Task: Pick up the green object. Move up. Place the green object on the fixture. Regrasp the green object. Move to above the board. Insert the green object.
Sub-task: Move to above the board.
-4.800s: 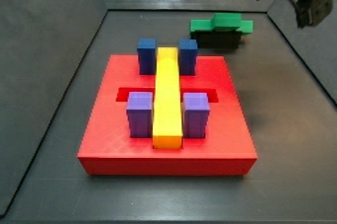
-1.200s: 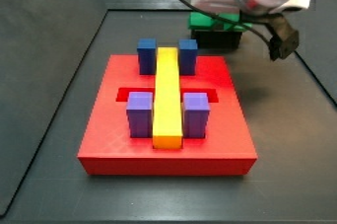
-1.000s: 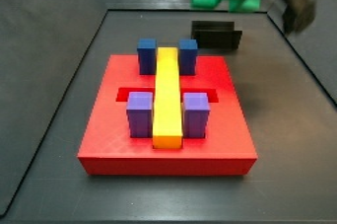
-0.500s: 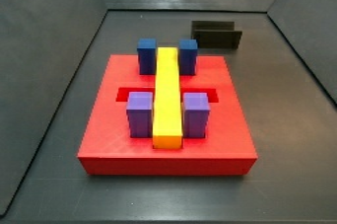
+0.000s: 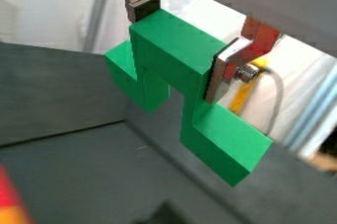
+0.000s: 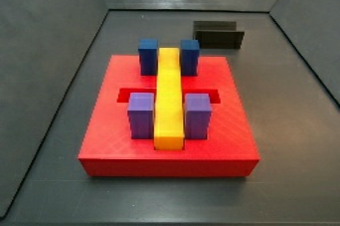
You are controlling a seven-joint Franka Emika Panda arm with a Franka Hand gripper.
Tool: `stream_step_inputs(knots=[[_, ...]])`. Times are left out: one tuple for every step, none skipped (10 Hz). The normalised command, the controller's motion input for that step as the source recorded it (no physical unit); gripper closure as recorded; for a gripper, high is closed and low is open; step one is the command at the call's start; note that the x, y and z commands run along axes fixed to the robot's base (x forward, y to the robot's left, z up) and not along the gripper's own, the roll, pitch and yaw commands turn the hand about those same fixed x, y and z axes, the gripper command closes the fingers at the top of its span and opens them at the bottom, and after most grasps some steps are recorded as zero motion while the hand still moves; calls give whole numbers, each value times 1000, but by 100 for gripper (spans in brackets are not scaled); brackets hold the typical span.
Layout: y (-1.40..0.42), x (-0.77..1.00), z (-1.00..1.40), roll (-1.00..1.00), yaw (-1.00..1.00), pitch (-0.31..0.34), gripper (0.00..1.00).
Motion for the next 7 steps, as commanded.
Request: stream_step_inputs(knots=[[-1400,-1217,235,-1000,21,-72,100],[-1400,-1255,221,-1000,21,-81,100],[-695,-660,105,-1000,18,-86,100],[-229,-266,25,-1000,13,-86,100],[-100,-136,15,-1000,-4,-70,100],[-59,-110,21,-1000,-3,-84,100],[-29,-101,5,-956,-10,-101,100]])
